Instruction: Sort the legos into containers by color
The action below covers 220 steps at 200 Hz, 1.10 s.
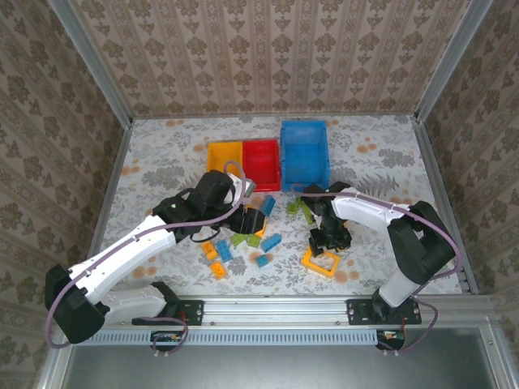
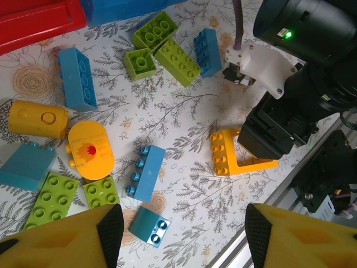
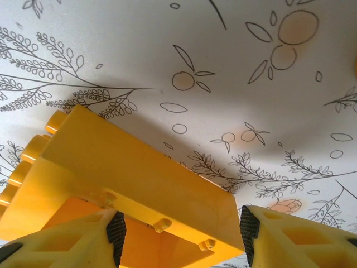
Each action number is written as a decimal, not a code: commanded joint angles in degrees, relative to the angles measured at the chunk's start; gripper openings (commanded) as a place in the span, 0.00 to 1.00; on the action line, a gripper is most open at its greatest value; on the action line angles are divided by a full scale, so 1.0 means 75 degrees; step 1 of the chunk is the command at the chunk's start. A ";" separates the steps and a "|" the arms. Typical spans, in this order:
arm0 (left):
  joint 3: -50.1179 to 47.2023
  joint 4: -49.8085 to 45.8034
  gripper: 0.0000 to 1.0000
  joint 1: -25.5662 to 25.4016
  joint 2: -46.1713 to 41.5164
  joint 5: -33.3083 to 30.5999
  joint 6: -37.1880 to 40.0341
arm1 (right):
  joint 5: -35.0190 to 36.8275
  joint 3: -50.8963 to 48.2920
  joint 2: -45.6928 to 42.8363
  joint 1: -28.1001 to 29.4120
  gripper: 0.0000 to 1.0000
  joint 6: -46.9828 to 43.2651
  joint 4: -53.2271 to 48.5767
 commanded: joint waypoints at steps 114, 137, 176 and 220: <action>-0.0255 0.0406 0.63 -0.0046 -0.0093 0.1188 -0.0103 | -0.0100 0.0108 0.0477 0.0010 0.25 0.0436 0.0320; -0.0179 0.0311 0.63 -0.0051 -0.0052 0.1153 -0.0039 | -0.0219 -0.0135 0.0277 -0.0004 0.16 0.0792 0.0633; 0.0127 0.0011 0.63 -0.0030 0.0012 0.0782 0.0053 | 0.0304 0.0275 -0.0578 -0.0080 0.01 0.1196 0.0276; 0.1171 -0.0153 0.63 0.0138 0.0178 -0.0139 0.0076 | 0.1288 0.2704 -0.0456 -0.0974 0.00 0.0854 -0.0556</action>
